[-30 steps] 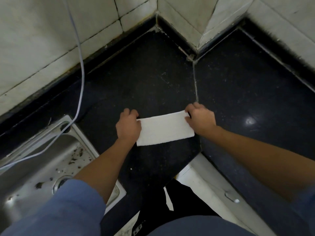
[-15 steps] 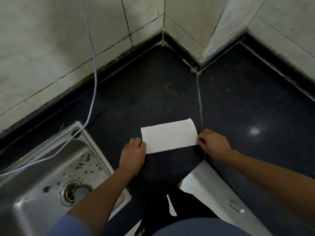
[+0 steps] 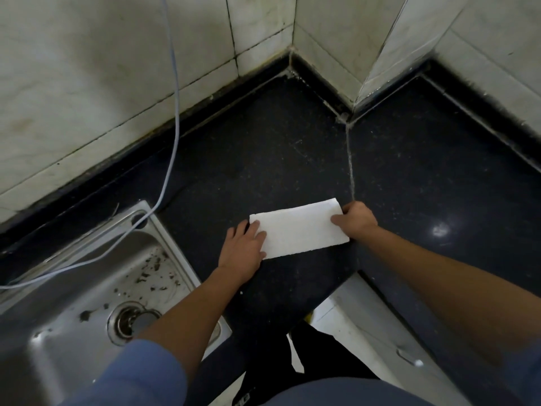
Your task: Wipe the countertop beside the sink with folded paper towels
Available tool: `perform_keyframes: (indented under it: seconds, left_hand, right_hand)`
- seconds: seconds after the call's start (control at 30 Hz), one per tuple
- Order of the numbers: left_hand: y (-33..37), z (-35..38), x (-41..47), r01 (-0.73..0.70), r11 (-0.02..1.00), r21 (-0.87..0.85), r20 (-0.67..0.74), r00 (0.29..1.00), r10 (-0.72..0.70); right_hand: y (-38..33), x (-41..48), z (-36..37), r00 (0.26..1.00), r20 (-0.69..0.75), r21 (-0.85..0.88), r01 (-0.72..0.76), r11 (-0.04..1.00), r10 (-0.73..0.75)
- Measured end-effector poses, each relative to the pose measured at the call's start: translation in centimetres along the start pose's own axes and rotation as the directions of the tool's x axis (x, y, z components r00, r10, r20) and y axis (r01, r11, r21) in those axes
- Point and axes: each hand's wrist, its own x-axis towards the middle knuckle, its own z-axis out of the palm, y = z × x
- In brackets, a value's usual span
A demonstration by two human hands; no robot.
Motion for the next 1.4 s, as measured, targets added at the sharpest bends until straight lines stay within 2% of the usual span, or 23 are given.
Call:
perform_keyframes:
  seconds: [0.13,0.27,0.37,0.53,0.73,0.87,0.93,1.03,1.1,1.17,1.27,1.4]
  left_hand:
    - [-0.1,-0.7,0.1,-0.004,0.999,-0.034,0.011,1.0,0.005]
    - [-0.8,-0.9,-1.1,0.051,0.984,-0.17,-0.062,0.996,-0.063]
    - [-2.2,-0.8,-2.4,0.121,0.962,-0.245,-0.109,0.983,-0.151]
    - [-4.1,0.1,-4.6,0.231,0.923,-0.307,-0.074,0.962,-0.265]
    - [-5.2,1.1,-6.2,0.262,0.902,-0.343,-0.069,0.951,-0.302]
    - [-5.1,0.9,-5.5,0.26,0.895,-0.363,-0.068,0.95,-0.304]
    - [-4.6,0.2,-4.5,0.208,0.906,-0.369,-0.115,0.957,-0.266]
    - [-3.0,-0.9,-2.7,0.056,0.95,-0.306,-0.18,0.977,-0.116]
    - [-1.7,-1.1,-1.5,-0.03,0.973,-0.229,-0.125,0.992,0.001]
    - [-1.2,-0.6,-0.7,-0.052,0.986,-0.156,-0.03,0.998,0.047]
    - [-1.9,0.2,0.0,-0.058,0.994,-0.088,0.046,0.997,0.062]
    - [-2.5,0.7,0.0,-0.082,0.994,-0.068,0.051,0.995,0.086]
  right_hand:
    - [-0.3,-1.5,-1.0,0.991,0.129,0.371,-0.073,0.926,0.027]
    - [-2.2,-3.0,-1.1,0.984,0.15,0.429,0.022,0.903,-0.096]
    - [-4.8,-4.1,0.6,0.976,0.128,0.382,0.114,0.917,-0.174]
    - [-8.8,-5.4,5.8,0.968,0.135,0.258,0.174,0.95,-0.214]
    - [-9.8,-5.3,10.6,0.933,0.185,0.002,0.315,0.949,-0.31]
    - [-9.6,-5.3,10.4,0.904,0.202,-0.13,0.406,0.905,-0.377]
    - [-8.7,-5.4,8.8,0.852,0.157,-0.215,0.524,0.824,-0.5]
    - [-6.2,-5.0,6.9,0.667,0.12,-0.437,0.701,0.564,-0.735]
    - [-4.4,-4.4,6.8,0.585,0.188,-0.537,0.733,0.416,-0.789]
    - [-3.2,-3.6,7.2,0.602,0.306,-0.598,0.725,0.343,-0.738]
    - [-2.3,-2.2,6.9,0.647,0.394,-0.646,0.7,0.304,-0.653]
    - [-1.6,-1.2,6.4,0.616,0.426,-0.656,0.715,0.243,-0.663]
